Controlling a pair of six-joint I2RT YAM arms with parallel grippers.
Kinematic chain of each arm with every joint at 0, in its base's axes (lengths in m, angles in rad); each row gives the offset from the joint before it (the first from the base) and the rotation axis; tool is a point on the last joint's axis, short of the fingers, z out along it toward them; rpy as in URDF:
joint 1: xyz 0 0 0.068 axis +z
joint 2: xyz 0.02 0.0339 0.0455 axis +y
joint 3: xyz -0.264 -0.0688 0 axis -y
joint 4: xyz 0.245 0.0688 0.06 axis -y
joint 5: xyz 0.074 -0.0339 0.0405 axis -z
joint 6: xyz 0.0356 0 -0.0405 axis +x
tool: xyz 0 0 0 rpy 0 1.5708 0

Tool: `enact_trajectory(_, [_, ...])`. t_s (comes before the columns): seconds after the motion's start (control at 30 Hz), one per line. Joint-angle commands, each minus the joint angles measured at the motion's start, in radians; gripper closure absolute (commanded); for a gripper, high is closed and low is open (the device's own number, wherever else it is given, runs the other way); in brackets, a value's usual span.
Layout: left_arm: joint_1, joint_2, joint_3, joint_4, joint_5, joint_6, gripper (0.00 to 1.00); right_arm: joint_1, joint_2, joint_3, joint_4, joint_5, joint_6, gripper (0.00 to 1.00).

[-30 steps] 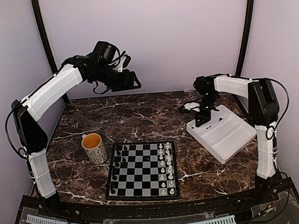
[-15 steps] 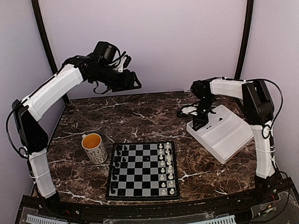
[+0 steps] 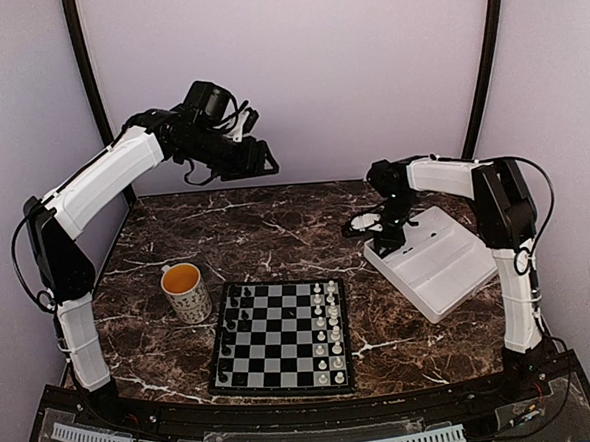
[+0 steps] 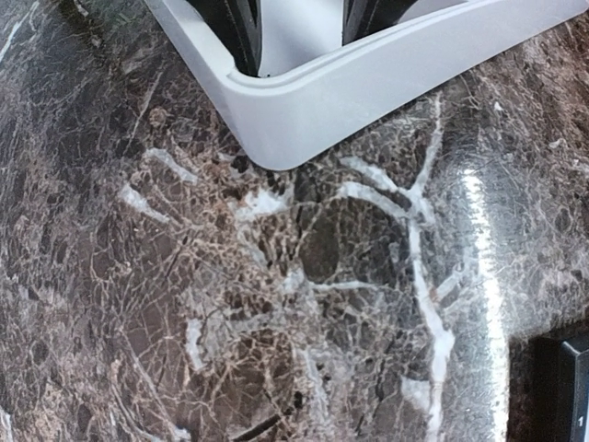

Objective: Set up the chess pieces on the board
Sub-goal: Pick up the pawn from the storage box.

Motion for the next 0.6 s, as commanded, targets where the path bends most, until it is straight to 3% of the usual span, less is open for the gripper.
enact_trajectory(0.0, [0.006,-0.009,0.035,-0.019,-0.014,-0.010,0.35,0.014,-0.005,-0.021,0.103,0.037,-0.024,0.68])
enact_trajectory(0.27, [0.005,0.000,0.044,-0.013,-0.017,-0.013,0.35,0.020,-0.011,-0.060,0.285,0.025,0.089,0.69])
enact_trajectory(0.57, [0.005,0.024,0.087,-0.044,-0.011,-0.003,0.35,0.006,0.016,-0.038,0.248,-0.055,0.110,0.89])
